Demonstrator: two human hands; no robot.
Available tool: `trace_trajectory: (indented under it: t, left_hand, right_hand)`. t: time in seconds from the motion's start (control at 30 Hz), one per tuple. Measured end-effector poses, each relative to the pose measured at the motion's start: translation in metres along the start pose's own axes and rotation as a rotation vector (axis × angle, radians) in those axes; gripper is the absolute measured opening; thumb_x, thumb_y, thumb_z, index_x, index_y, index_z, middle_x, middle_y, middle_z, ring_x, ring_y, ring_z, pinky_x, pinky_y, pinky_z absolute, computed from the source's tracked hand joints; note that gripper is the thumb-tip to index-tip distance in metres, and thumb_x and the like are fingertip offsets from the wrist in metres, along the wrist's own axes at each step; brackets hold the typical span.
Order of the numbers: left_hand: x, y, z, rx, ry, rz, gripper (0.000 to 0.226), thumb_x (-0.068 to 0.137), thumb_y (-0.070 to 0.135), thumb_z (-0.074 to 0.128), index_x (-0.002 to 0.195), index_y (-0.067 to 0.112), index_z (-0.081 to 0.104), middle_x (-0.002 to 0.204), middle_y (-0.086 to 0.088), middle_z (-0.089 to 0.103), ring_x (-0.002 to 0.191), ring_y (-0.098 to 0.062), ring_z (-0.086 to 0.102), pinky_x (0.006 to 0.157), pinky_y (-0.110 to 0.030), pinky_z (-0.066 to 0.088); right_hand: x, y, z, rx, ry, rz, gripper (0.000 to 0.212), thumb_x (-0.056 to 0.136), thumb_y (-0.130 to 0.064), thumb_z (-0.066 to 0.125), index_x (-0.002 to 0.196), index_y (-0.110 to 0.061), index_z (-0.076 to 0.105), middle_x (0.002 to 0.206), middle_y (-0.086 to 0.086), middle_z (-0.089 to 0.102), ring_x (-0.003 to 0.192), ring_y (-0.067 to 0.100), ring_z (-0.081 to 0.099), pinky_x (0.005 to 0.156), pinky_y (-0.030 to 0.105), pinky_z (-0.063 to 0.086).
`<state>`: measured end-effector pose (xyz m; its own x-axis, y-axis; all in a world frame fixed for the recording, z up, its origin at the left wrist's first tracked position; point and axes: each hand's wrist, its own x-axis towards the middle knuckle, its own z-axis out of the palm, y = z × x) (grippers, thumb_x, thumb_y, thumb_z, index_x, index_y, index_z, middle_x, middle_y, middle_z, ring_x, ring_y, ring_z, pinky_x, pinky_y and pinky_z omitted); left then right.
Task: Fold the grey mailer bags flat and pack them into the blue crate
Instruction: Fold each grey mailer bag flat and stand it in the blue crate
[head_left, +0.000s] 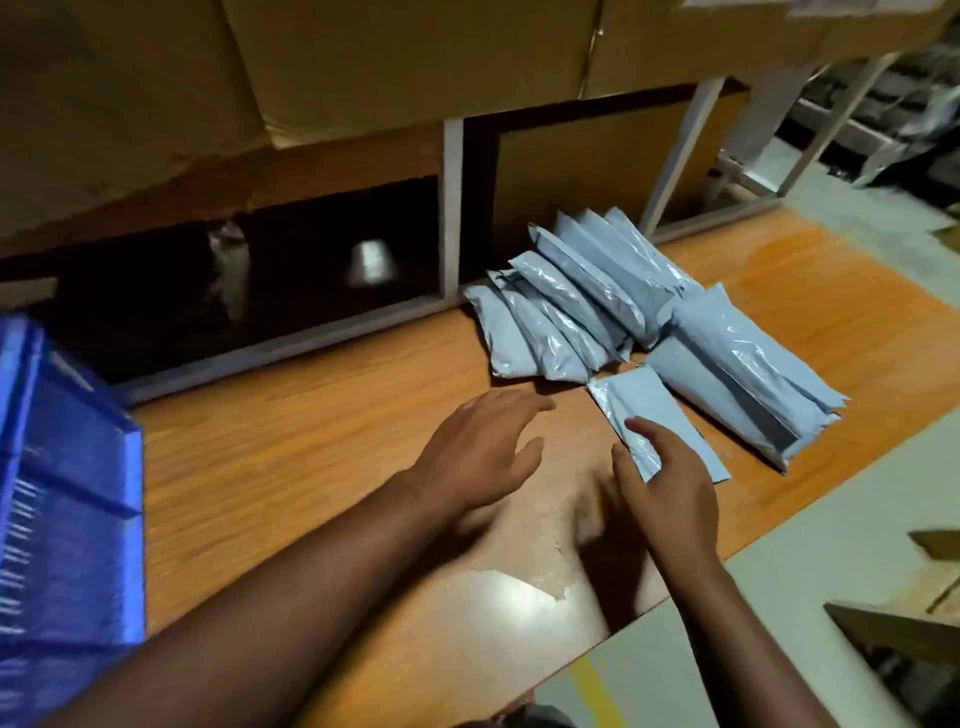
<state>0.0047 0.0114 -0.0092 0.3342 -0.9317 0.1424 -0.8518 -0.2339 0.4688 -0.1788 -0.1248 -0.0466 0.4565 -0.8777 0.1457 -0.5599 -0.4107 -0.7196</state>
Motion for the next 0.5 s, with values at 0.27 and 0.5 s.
trace_trajectory:
  t: [0.27,0.5]
  left_hand:
    - [0.064,0.044,0.086,-0.035,-0.147,-0.095,0.045,0.101,0.031,0.052,0.146,0.030,0.049,0.147,0.010,0.053,0.135,-0.012,0.044,0.107,-0.027,0.035]
    - [0.034,0.022,0.084,-0.078,-0.038,-0.195,0.041,0.101,0.030,0.055,0.142,0.031,0.051,0.142,0.014,0.054,0.130,-0.005,0.045,0.100,-0.019,0.035]
  right_hand:
    - [0.076,0.106,0.004,-0.533,-0.171,-0.011,0.084,0.084,-0.073,0.056,0.152,-0.029,0.034,0.157,0.006,0.042,0.139,0.030,0.043,0.113,0.055,0.029]
    - [0.041,0.097,-0.003,-0.413,-0.239,-0.164,0.063,0.085,-0.054,0.060,0.140,-0.027,0.048,0.134,-0.006,0.059,0.121,0.024,0.054,0.117,0.056,0.028]
